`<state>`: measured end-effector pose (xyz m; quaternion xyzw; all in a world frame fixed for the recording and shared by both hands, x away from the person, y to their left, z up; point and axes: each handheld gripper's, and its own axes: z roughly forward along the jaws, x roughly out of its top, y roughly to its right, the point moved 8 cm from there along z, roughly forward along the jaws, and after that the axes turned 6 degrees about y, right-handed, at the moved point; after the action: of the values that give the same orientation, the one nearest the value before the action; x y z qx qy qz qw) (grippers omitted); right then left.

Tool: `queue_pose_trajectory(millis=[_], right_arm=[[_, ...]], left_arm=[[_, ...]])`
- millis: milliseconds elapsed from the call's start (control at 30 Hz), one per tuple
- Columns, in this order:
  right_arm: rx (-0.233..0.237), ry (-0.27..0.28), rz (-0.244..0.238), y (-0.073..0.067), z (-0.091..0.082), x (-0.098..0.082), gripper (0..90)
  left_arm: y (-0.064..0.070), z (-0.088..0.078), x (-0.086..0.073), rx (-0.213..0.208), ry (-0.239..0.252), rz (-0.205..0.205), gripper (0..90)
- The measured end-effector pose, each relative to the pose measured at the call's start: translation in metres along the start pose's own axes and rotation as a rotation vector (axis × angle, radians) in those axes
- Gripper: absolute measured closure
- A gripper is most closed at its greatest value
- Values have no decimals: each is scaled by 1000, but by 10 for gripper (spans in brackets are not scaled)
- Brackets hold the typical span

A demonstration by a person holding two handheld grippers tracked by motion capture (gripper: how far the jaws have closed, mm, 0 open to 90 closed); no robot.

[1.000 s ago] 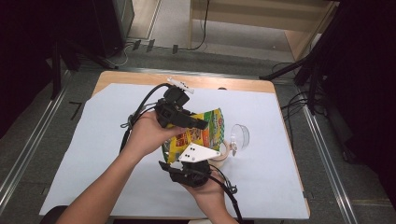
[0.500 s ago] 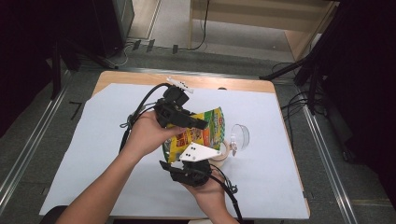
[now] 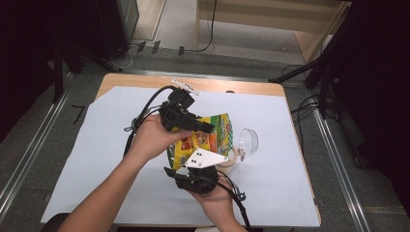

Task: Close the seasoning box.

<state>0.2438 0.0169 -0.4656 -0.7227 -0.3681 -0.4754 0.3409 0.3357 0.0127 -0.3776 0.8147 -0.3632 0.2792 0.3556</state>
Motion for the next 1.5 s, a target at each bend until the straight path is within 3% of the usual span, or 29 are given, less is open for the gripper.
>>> queue_pose_trajectory(millis=[400, 633, 1100, 1267, 1400, 1500], right_arm=[[11, 3, 19, -4, 0, 0, 629], [-6, 5, -1, -1, 0, -1, 629], [-1, -8, 0, -2, 1, -4, 655], [5, -7, 18, 0, 1, -4, 661], [27, 2, 78, 4, 0, -3, 661], [28, 0, 77, 3, 0, -3, 661]], left_arm=[[-5, 3, -3, -18, -18, -31, 685], [3, 2, 0, -13, 3, 9, 675], [6, 1, 0, -13, -7, 19, 689], [6, 1, 1, -9, 7, 21, 689], [7, 0, 2, -15, 22, 30, 693], [5, 2, 1, 0, 5, 31, 703]])
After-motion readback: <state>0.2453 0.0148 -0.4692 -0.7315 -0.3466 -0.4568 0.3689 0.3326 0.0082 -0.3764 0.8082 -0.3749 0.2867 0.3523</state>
